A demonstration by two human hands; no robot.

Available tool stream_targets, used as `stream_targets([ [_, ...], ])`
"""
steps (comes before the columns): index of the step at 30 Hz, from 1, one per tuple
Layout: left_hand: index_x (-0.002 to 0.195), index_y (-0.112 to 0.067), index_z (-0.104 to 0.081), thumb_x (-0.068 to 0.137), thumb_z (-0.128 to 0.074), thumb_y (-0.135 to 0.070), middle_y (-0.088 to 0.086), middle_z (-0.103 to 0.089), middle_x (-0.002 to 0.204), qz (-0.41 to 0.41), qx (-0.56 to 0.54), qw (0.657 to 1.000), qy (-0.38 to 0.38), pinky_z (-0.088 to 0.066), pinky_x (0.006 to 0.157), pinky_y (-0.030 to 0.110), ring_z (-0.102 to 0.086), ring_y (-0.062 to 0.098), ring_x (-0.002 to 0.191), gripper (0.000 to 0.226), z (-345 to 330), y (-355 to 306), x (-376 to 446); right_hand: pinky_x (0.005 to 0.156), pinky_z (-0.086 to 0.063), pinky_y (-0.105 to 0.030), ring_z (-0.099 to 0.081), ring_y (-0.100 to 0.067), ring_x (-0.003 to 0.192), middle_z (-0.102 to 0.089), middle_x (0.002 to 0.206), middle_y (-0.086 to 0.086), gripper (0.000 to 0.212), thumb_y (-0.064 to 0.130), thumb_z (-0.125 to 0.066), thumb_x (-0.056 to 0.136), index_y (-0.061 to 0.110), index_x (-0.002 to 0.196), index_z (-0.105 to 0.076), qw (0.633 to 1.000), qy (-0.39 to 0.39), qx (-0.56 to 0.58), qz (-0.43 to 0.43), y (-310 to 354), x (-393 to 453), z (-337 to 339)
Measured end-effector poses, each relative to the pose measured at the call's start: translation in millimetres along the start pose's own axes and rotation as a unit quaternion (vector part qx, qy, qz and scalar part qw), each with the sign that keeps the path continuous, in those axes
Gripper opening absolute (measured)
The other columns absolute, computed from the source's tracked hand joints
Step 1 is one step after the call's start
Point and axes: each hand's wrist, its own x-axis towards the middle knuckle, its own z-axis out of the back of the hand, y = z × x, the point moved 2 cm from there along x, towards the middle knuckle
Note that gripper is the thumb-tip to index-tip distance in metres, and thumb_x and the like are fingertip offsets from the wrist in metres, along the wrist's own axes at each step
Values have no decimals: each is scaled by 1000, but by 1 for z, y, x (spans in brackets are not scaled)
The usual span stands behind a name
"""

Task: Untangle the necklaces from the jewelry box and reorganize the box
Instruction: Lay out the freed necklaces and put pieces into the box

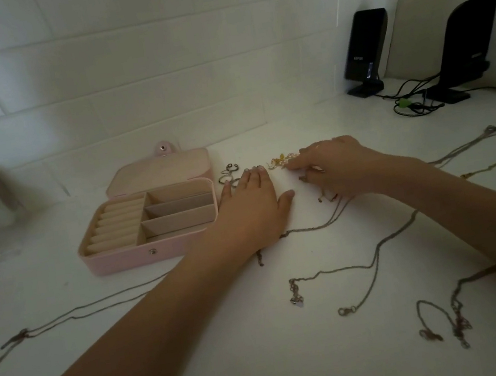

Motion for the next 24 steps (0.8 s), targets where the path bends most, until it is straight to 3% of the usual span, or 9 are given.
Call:
stream_targets([
  [3, 150, -5, 8, 103, -21, -38, 11, -4, 160, 6, -17, 1000, -19, -5, 119, 40, -3, 21, 147, 64, 2, -2, -3, 116, -12, -44, -27, -15, 141, -43, 147, 0, 43, 24, -36, 100, 32, 142, -41, 1000, 1, 0, -4, 4, 5, 0],
  [6, 148, -7, 17, 99, -32, -13, 14, -4, 159, 20, -107, 993, -53, -9, 115, 35, -4, 24, 147, 69, 9, -3, -3, 114, -21, -40, -29, -13, 141, -46, 146, -1, 41, 19, -35, 101, 27, 140, -46, 995, -75, 47, 37, 16, 16, 8],
  [9, 148, -4, 13, 93, -34, 0, 16, -3, 159, 48, -124, 988, -79, -12, 114, 33, -5, 26, 146, 73, 17, -1, 1, 113, -23, -39, -30, -13, 141, -45, 146, -2, 39, 26, -38, 102, 30, 140, -47, 995, -46, 27, 80, 33, 29, 7],
  [11, 149, -1, 9, 92, -35, -1, 19, -10, 157, 65, -101, 991, -62, -17, 113, 36, -13, 29, 145, 72, 15, 3, 3, 111, -20, -39, -42, -16, 133, -54, 137, -1, 35, 30, -39, 101, 31, 133, -53, 996, -36, -14, 85, 42, 34, 4],
  [16, 150, -3, 8, 92, -37, -3, 21, -26, 151, 61, -107, 990, -67, -30, 107, 39, -31, 33, 136, 73, 9, 10, 10, 101, -27, -33, -55, -18, 106, -68, 104, 1, 20, 25, -49, 96, 21, 105, -66, 983, -145, -54, 99, 50, 34, 5],
  [19, 145, -3, -21, 97, -43, -12, 17, -46, 136, 40, -160, 977, -132, -37, 93, 31, -45, 31, 124, 54, 13, 12, 14, 86, -40, -25, -62, -16, 93, -71, 95, -1, 13, 21, -61, 90, 14, 96, -71, 972, -172, 132, 88, 46, 29, 10],
  [21, 121, -6, -51, 95, -52, -19, 7, -60, 112, 34, -242, 949, -200, -36, 75, 22, -56, 22, 106, 29, 21, 13, 13, 77, -47, -21, -65, -13, 83, -73, 89, -6, 10, 15, -67, 87, 7, 90, -73, 929, -164, 327, 65, 44, 22, 19],
  [24, 89, -13, -65, 90, -60, -19, 2, -71, 85, 38, -398, 879, -259, -47, 70, 29, -66, 13, 83, 8, 32, 17, 9, 76, -53, -23, -66, -13, 79, -73, 90, -12, 12, 12, -62, 91, 1, 94, -67, 849, -111, 516, 9, 41, 11, 27],
])
